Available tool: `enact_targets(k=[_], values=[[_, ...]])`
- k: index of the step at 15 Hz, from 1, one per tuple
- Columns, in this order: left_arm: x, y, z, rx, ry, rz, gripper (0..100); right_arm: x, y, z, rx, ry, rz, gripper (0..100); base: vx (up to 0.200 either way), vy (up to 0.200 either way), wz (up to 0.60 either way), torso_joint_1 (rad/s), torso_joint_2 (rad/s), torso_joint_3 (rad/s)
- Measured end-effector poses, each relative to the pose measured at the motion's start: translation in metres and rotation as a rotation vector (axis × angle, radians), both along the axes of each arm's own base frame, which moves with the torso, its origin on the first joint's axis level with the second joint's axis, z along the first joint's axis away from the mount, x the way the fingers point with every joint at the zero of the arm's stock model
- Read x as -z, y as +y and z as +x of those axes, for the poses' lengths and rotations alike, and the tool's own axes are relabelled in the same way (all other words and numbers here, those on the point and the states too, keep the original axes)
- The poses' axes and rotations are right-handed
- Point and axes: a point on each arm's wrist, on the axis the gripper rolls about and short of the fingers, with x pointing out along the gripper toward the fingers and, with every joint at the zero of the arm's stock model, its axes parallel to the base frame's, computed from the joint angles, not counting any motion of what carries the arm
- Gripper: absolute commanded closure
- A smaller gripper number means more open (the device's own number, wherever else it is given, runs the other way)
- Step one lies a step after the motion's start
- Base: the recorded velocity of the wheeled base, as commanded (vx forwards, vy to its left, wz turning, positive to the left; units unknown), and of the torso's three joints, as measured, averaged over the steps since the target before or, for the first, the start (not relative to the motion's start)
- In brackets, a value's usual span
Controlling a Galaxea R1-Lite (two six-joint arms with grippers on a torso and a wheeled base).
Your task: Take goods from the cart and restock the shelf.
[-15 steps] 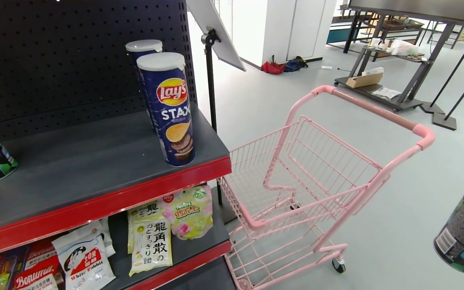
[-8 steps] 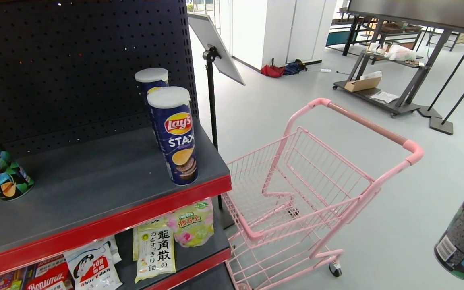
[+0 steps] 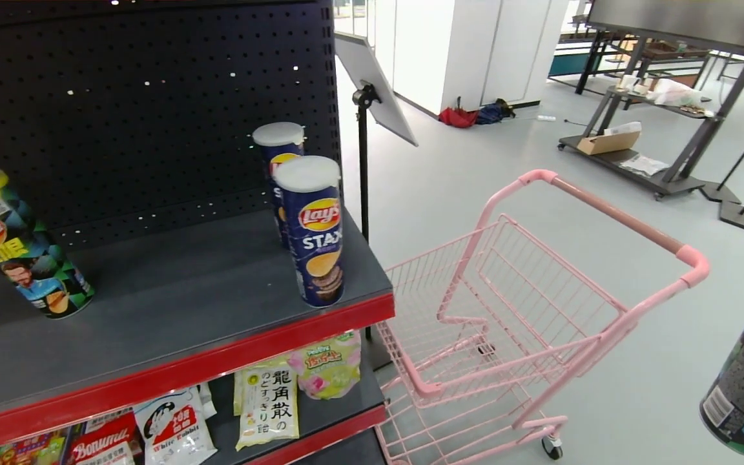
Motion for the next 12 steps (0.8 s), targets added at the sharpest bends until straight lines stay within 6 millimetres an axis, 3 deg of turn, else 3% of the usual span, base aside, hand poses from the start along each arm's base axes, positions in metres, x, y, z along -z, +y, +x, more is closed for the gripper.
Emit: enact_targets(k=[5, 10, 12], values=[[0.000, 0.000, 0.000, 0.001, 0.000, 0.000, 0, -0.001, 0.000, 0.000, -0.006, -0.004, 0.002, 100, 0.000, 0.000, 0.60, 0.007, 0.00, 0.001], [0.000, 0.000, 0.000, 0.000, 0.000, 0.001, 0, 0.006, 0.000, 0.000, 0.002, -0.023, 0.004, 100, 0.000, 0.000, 0.00, 0.000, 0.00, 0.000], [0.000, 0.000, 0.000, 0.002, -0.001, 0.002, 0, 0.010, -0.001, -0.003, 0.012, -0.065, 0.013, 100, 0.000, 0.200, 0.00, 0.000, 0.00, 0.005]])
